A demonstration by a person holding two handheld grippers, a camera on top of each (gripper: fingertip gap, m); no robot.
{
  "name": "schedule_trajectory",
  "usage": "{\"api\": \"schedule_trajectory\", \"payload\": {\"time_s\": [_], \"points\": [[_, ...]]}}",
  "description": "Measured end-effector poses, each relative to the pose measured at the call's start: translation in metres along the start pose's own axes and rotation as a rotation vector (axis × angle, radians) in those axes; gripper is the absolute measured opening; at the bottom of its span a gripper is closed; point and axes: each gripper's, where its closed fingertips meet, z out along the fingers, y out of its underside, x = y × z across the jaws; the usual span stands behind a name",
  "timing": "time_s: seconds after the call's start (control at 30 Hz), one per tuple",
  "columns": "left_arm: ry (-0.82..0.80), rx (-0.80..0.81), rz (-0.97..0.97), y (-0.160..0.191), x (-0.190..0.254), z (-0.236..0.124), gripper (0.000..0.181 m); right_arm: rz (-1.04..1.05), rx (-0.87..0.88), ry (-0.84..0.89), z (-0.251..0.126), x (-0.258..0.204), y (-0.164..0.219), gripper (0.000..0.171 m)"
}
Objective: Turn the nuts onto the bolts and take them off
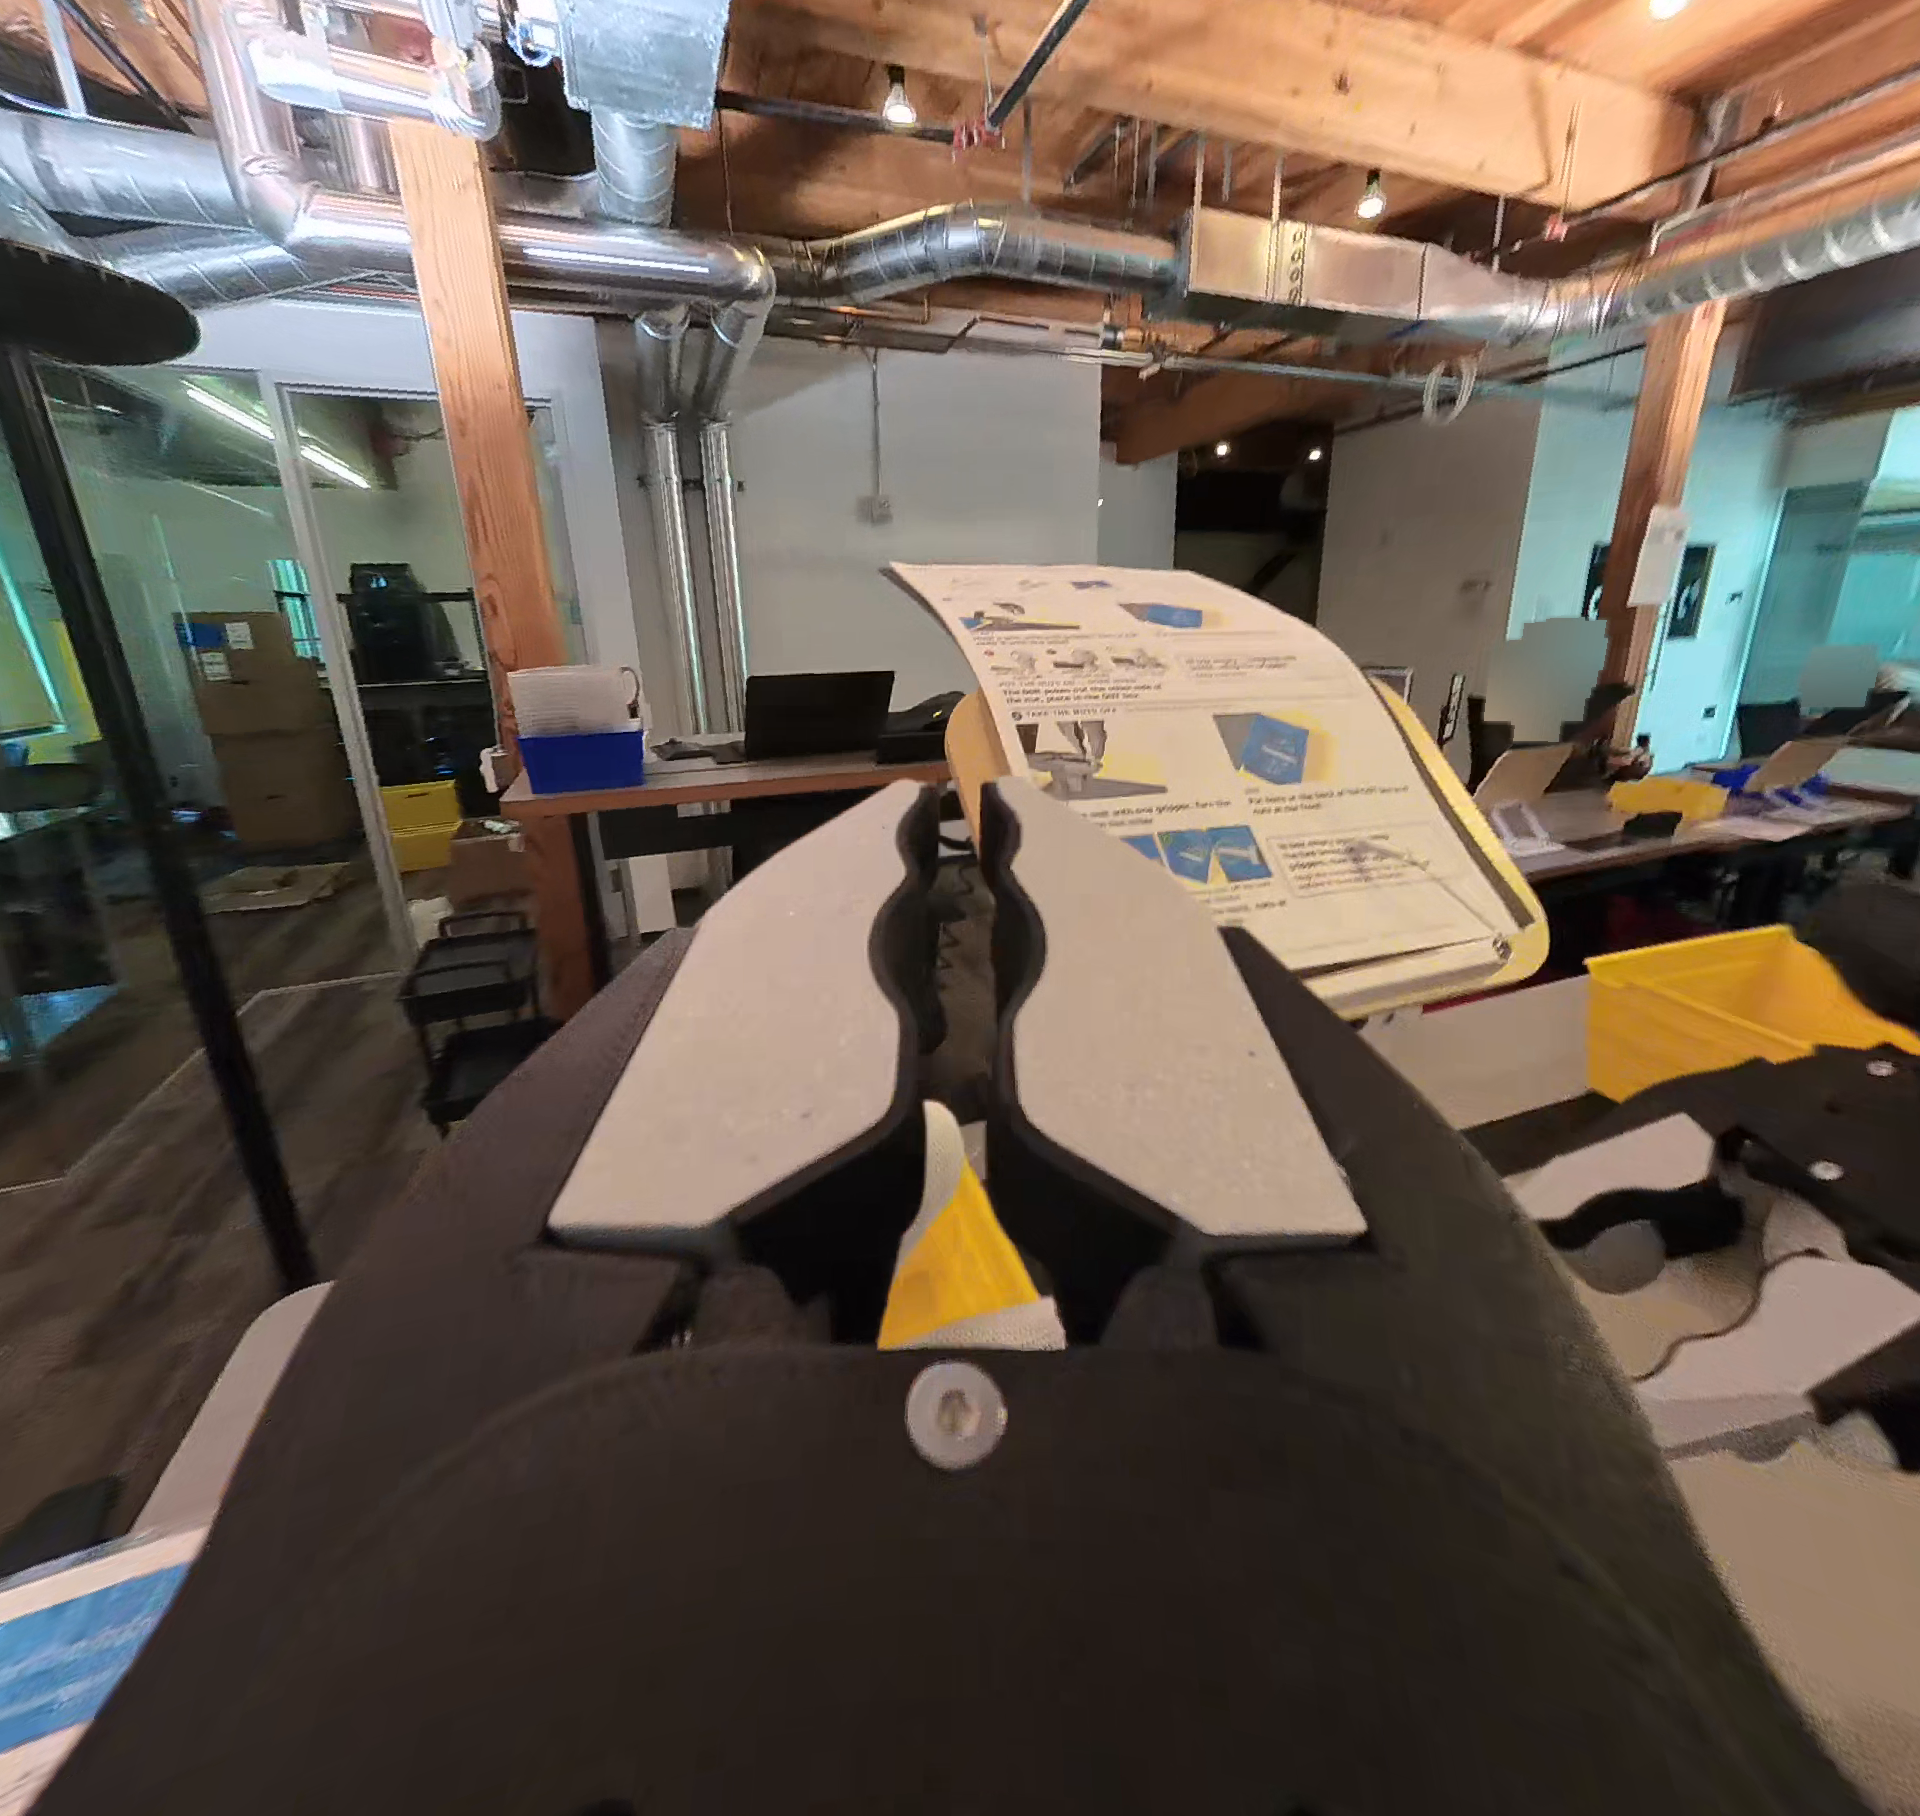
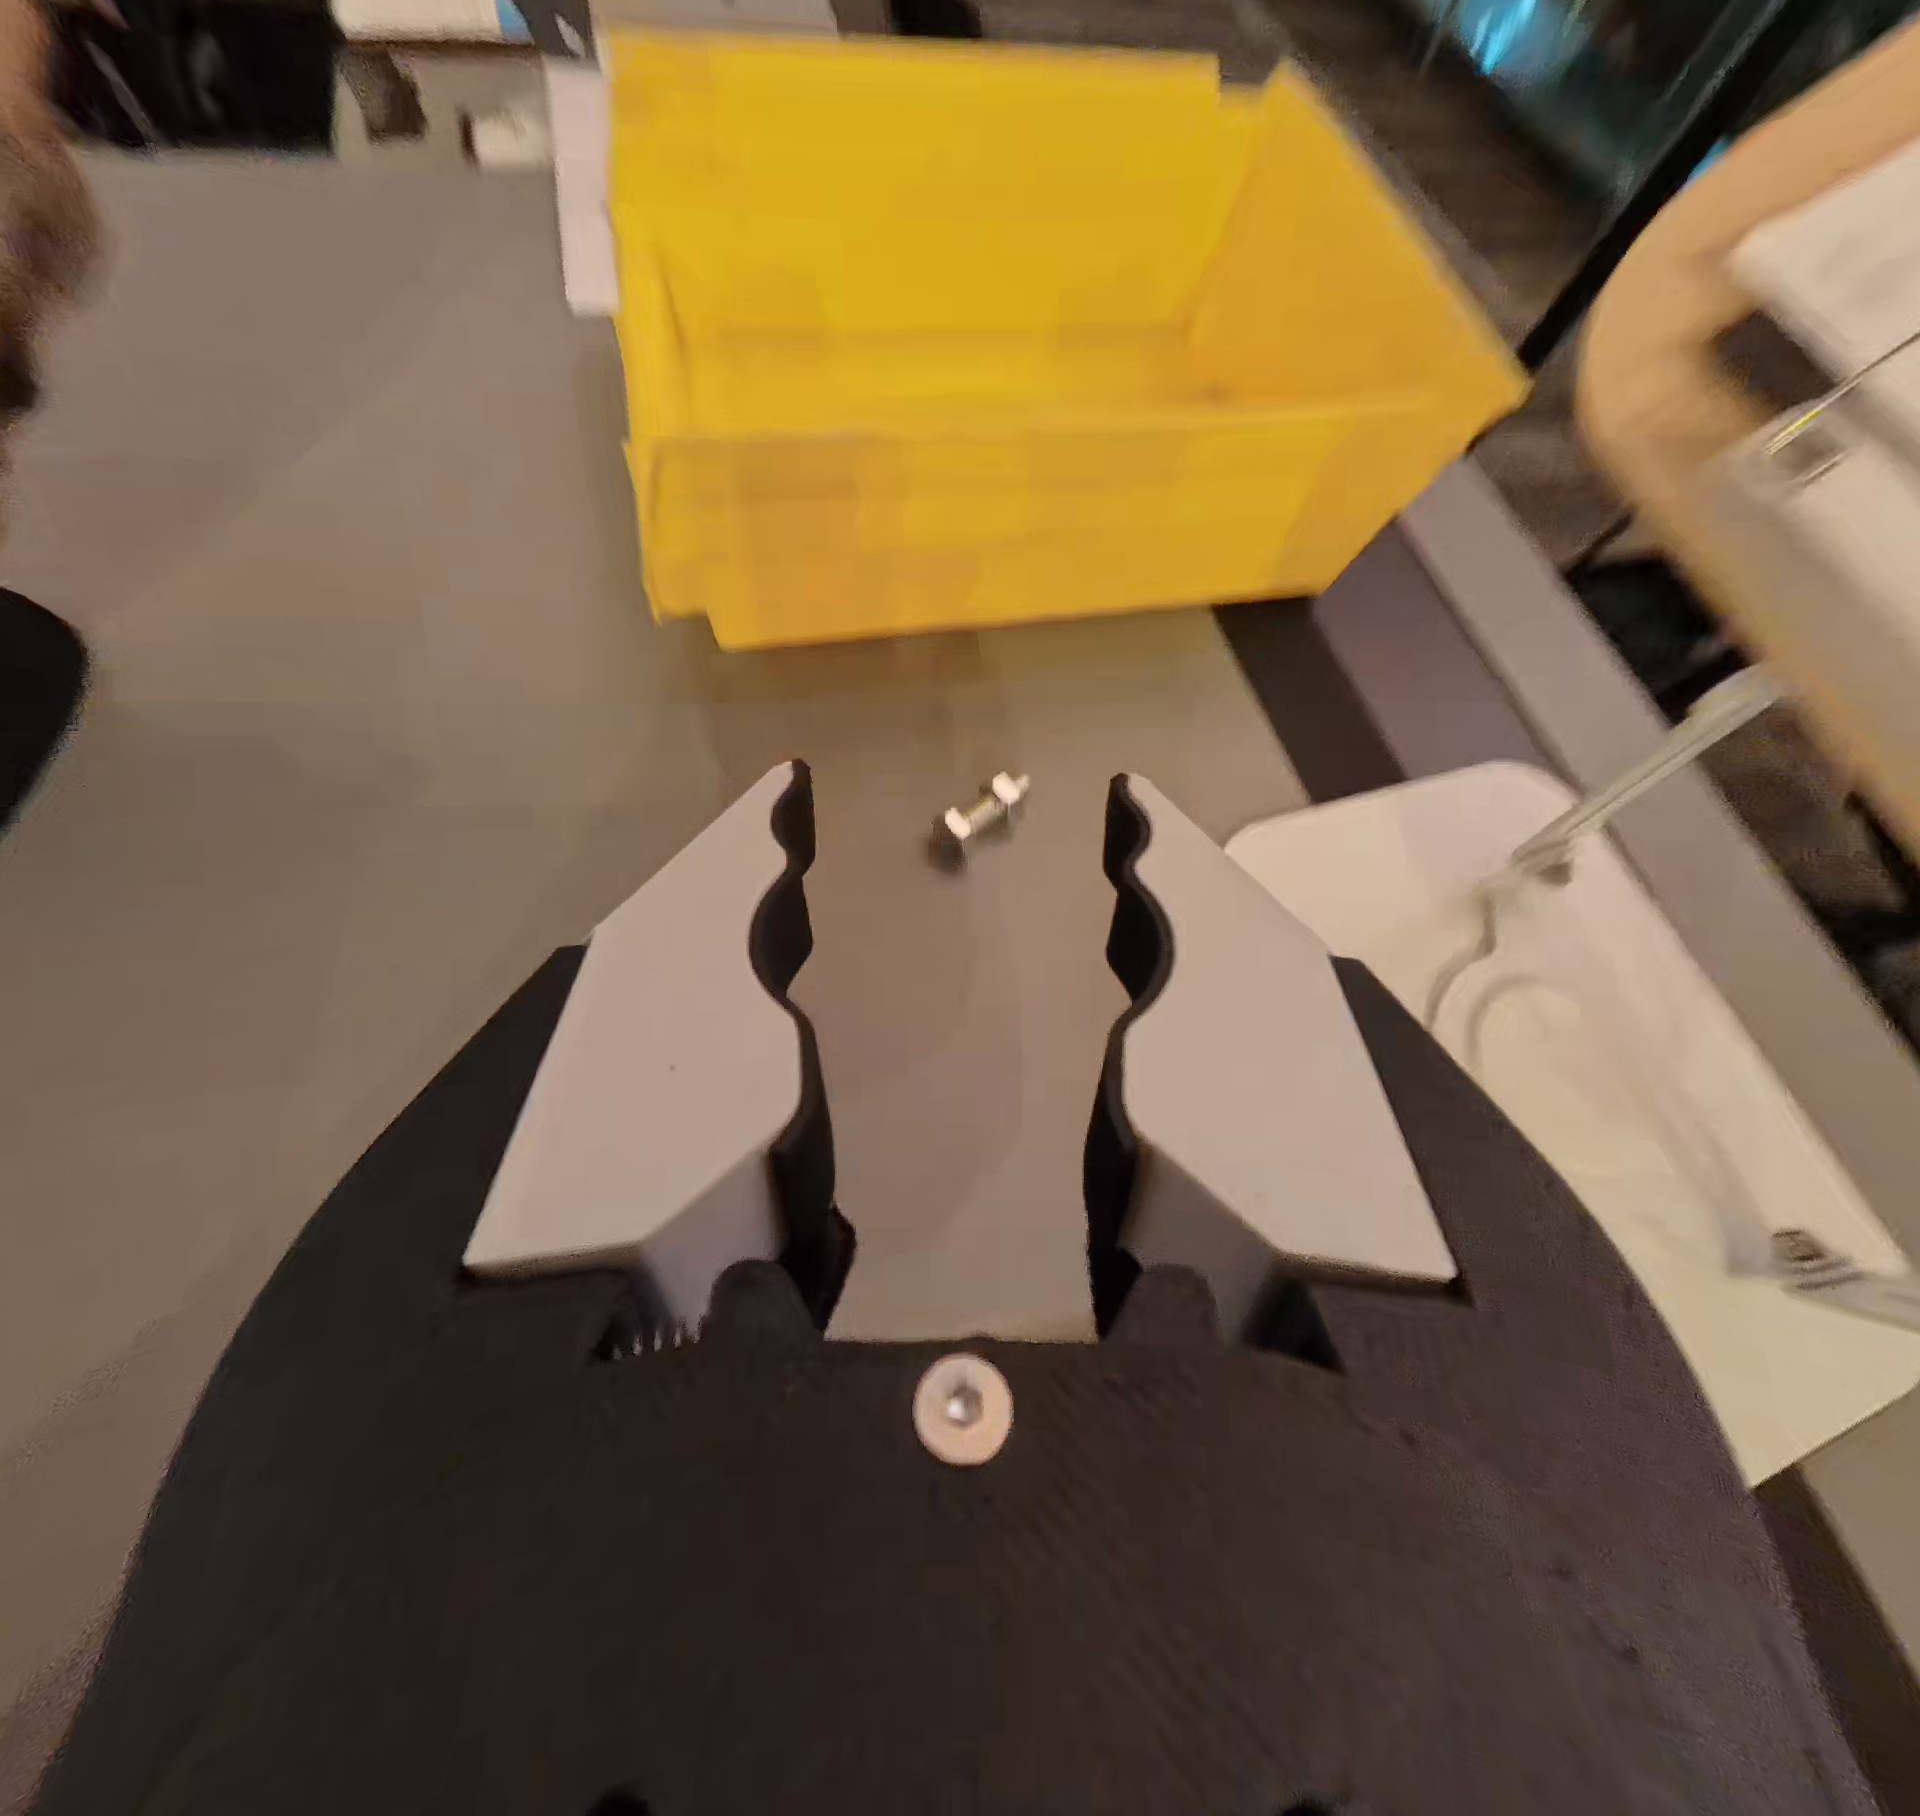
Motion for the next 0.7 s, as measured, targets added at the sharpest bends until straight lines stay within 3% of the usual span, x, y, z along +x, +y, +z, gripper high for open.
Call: {"api": "schedule_trajectory", "payload": {"time_s": [0.03, 0.33, 0.5, 0.6, 0.7], "points": [[-0.006, -0.015, 0.021, 0.002, -0.001, 0.000, 0.008, 0.019, -0.064, 0.006, 0.013, 0.001, 0.012, 0.053], [-0.002, -0.239, 0.155, 0.041, -0.001, 0.002, 0.013, 0.236, -0.332, -0.026, 0.087, 0.007, 0.059, 0.033], [0.032, -0.341, 0.158, 0.065, 0.001, 0.004, 0.018, 0.292, -0.390, -0.006, 0.109, 0.019, 0.065, 0.032], [0.052, -0.356, 0.153, 0.072, 0.005, 0.006, 0.025, 0.261, -0.452, -0.022, 0.118, 0.016, 0.071, 0.017], [0.150, -0.382, 0.084, 0.079, 0.021, 0.006, 0.035, 0.245, -0.453, -0.036, 0.121, 0.013, 0.069, 0.015]]}}
